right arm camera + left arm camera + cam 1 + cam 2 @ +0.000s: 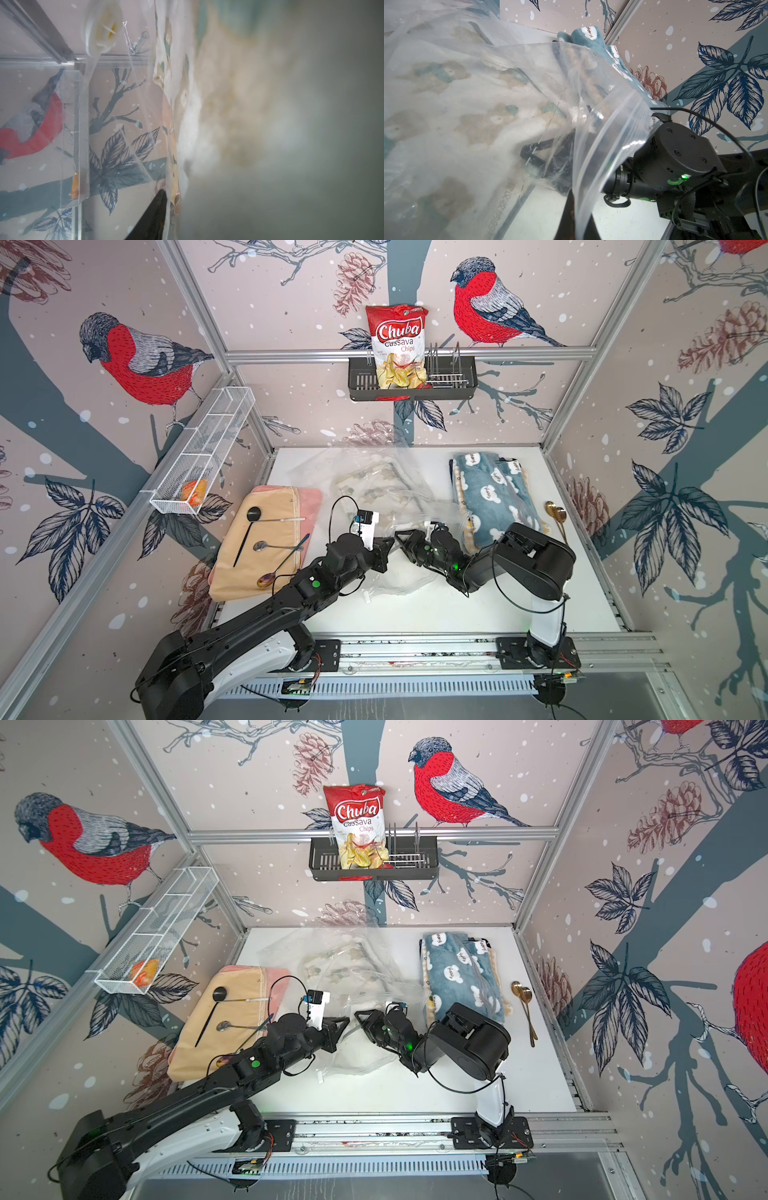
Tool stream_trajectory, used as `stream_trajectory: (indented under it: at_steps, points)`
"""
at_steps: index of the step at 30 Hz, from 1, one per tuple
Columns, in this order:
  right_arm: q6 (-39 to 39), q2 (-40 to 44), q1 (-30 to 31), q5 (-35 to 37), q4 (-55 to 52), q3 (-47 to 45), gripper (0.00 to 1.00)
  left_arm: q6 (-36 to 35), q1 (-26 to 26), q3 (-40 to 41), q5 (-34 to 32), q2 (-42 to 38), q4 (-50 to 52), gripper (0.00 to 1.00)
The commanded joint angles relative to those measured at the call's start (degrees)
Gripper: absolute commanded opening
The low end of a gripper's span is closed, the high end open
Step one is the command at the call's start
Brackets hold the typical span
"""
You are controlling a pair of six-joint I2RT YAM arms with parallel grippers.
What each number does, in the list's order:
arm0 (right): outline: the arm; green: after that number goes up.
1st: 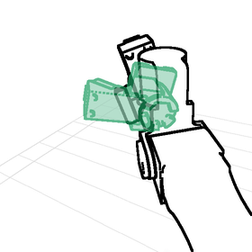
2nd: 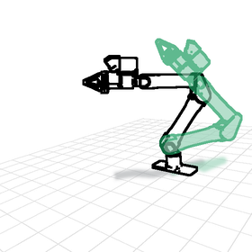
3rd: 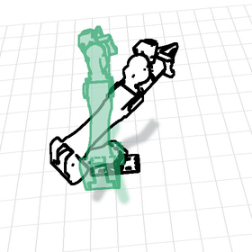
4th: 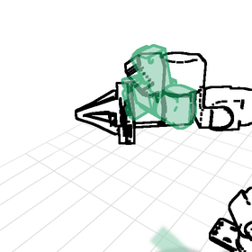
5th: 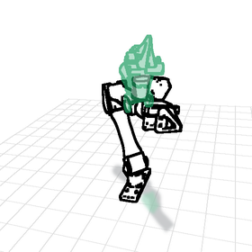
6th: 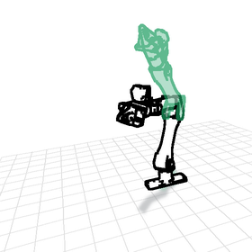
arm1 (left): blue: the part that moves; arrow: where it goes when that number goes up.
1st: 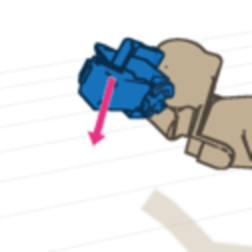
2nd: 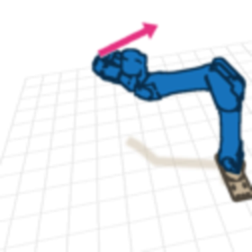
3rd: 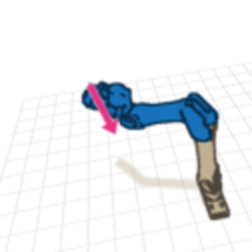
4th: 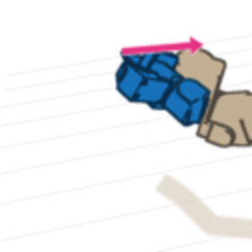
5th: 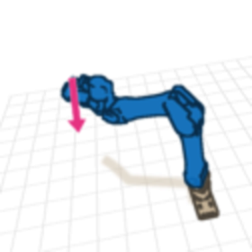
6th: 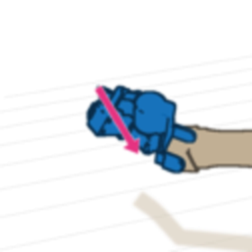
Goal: Take the blanket out of the vacuum bag
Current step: Take out the blanket from the vacuum bag.
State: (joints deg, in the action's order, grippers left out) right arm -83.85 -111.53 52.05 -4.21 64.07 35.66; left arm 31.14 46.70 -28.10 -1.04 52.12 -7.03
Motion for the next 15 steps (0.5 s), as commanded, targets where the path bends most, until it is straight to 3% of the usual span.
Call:
stream_trajectory:
  at_steps: [1,7,15]
  points:
    - [0.61,-1.36,0.15,0.16,-0.57,0.69,0.49,-0.25,-0.03,0.09,0.86,0.1,-2.2,0.02]
    - [0.75,-0.12,-0.73,-0.98,0.64,0.66,0.43,-0.23,0.04,-0.12,1.13,0.44,-2.16,0.02]
    - [5.2,7.42,-0.31,-2.47,-8.06,3.6,0.45,-0.37,-0.03,-0.2,0.31,-0.33,-1.72,0.02]
